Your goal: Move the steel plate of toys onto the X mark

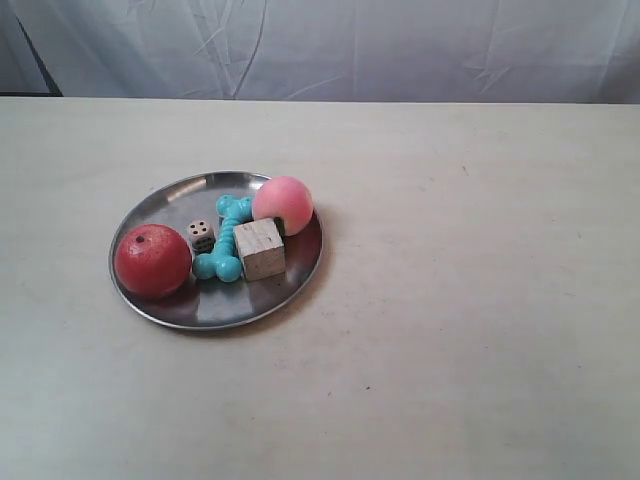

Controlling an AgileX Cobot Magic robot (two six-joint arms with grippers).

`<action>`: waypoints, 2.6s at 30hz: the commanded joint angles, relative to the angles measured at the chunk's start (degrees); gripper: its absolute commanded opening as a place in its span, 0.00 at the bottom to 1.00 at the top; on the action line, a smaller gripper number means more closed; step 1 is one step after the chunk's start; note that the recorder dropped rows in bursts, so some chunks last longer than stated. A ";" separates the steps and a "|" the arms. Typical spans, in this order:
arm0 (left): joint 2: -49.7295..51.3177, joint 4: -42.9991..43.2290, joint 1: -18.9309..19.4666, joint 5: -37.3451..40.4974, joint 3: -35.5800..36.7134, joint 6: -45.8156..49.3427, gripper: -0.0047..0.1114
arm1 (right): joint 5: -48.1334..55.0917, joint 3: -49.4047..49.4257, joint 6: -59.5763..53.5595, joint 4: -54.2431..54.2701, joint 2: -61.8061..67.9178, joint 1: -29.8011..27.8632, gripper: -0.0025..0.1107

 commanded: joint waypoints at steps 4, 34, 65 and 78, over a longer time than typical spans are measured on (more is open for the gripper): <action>-0.74 -1.70 -4.25 -0.46 0.29 -1.40 0.04 | -12.23 15.63 0.00 0.85 -10.79 -9.19 0.02; -0.85 3.29 -5.65 -0.46 0.29 -10.27 0.04 | -12.76 38.11 0.00 1.76 -12.92 -9.19 0.02; -55.02 -8.53 -15.43 49.14 34.47 -27.17 0.04 | -12.61 38.11 0.00 1.76 -12.92 -9.19 0.02; -59.62 -60.78 -15.43 54.52 50.60 -27.17 0.04 | -12.61 38.11 0.00 1.76 -12.92 -9.19 0.02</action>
